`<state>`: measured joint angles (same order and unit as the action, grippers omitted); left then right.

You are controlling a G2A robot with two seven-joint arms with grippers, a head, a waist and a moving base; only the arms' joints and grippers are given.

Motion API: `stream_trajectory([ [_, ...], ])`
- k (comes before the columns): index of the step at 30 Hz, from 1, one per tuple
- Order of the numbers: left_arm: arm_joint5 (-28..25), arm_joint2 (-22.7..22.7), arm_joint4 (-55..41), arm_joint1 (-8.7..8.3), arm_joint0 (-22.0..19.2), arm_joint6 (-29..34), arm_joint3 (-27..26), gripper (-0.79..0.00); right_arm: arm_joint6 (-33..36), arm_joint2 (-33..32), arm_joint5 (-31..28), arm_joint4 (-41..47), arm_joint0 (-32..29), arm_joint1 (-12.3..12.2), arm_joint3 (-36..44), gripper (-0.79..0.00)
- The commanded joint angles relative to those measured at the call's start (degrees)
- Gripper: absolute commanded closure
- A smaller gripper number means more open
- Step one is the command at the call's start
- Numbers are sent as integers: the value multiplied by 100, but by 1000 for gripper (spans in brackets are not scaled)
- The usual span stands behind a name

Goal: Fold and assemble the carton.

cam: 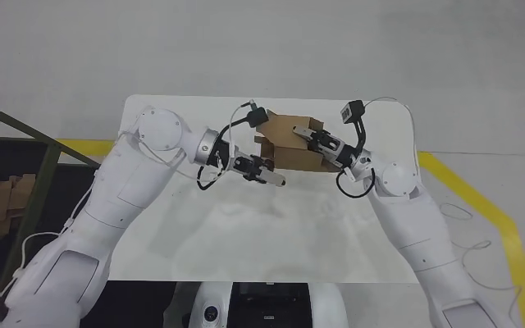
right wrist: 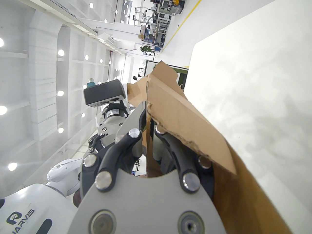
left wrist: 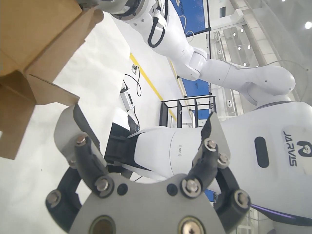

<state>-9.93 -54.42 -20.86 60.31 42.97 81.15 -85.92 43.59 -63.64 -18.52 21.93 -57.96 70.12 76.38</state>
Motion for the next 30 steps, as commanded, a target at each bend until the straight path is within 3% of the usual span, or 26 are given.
stream_trajectory([
  [1, -5, 107, -71, 38, -95, 20, 169, -785, 2, -2, 2, -3, -5, 2, 34, 0],
  [12, -141, 365, -47, 169, -478, -152, 701, -785, 8, 11, 74, -61, -116, 8, 227, 0],
  [30, -110, 64, 254, 65, -294, -333, 385, -785, -106, 23, 236, -90, -210, 33, 339, 0],
])
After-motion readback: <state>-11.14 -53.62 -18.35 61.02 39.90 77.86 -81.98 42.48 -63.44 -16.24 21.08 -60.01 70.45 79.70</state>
